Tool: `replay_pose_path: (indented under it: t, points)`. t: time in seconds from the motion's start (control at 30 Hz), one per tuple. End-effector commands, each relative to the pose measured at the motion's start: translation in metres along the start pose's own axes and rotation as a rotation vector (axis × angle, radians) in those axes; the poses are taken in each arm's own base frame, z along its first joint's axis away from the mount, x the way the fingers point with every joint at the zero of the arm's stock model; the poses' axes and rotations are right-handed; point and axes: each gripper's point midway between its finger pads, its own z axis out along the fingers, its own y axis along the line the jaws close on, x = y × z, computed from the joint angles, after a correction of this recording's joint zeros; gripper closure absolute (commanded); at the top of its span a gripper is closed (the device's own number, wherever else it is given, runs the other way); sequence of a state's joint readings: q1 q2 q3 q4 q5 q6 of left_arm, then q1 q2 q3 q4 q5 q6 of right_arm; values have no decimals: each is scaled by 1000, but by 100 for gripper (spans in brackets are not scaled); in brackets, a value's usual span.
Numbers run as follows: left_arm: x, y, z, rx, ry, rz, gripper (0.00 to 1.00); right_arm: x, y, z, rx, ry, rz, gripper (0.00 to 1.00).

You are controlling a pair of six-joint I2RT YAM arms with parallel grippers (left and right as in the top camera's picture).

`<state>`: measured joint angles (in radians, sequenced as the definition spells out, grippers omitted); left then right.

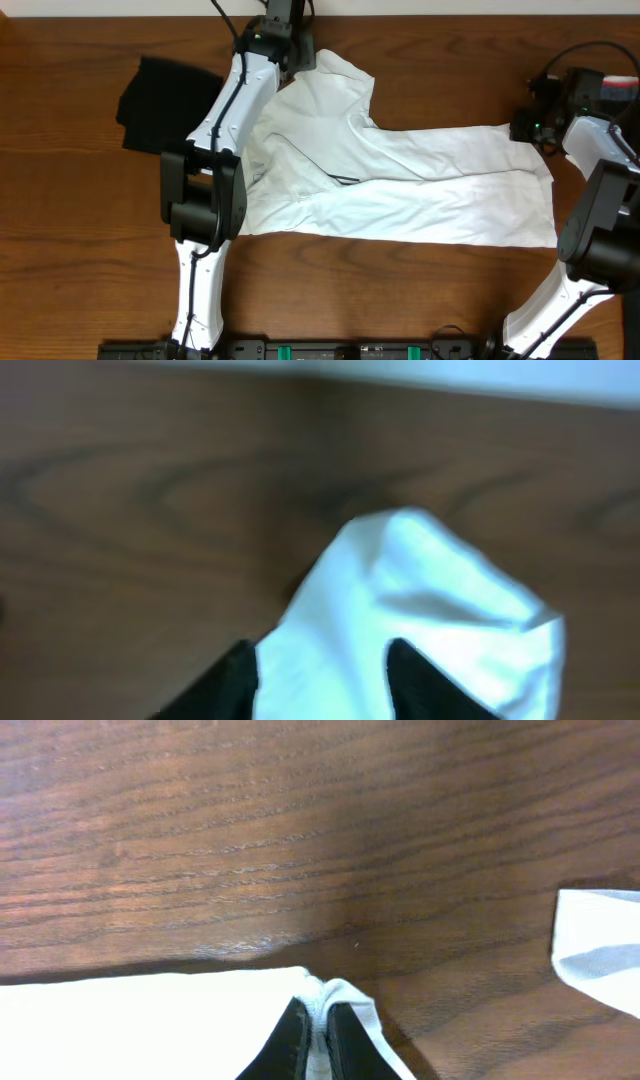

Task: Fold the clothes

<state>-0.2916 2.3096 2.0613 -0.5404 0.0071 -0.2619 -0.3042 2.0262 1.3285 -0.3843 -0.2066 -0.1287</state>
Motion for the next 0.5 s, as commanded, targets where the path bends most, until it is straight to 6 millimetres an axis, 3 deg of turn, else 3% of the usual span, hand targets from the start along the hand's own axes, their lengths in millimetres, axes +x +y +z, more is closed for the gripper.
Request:
replay_pose_path:
  t: [0.0, 0.17, 0.33, 0.47]
  points:
    - [0, -15, 16, 72, -12, -28, 48, -6, 0, -8, 1, -20, -11, 93]
    - [1, -18, 45, 88, -53, -9, 47, -7, -1, -8, 2, -26, -12, 93]
    - [14, -34, 68, 105, -67, 77, 47, -7, -1, -6, 2, -26, -13, 93]
    - [22, -33, 82, 31, -88, 122, 46, -6, -1, -4, 1, -22, -12, 93]
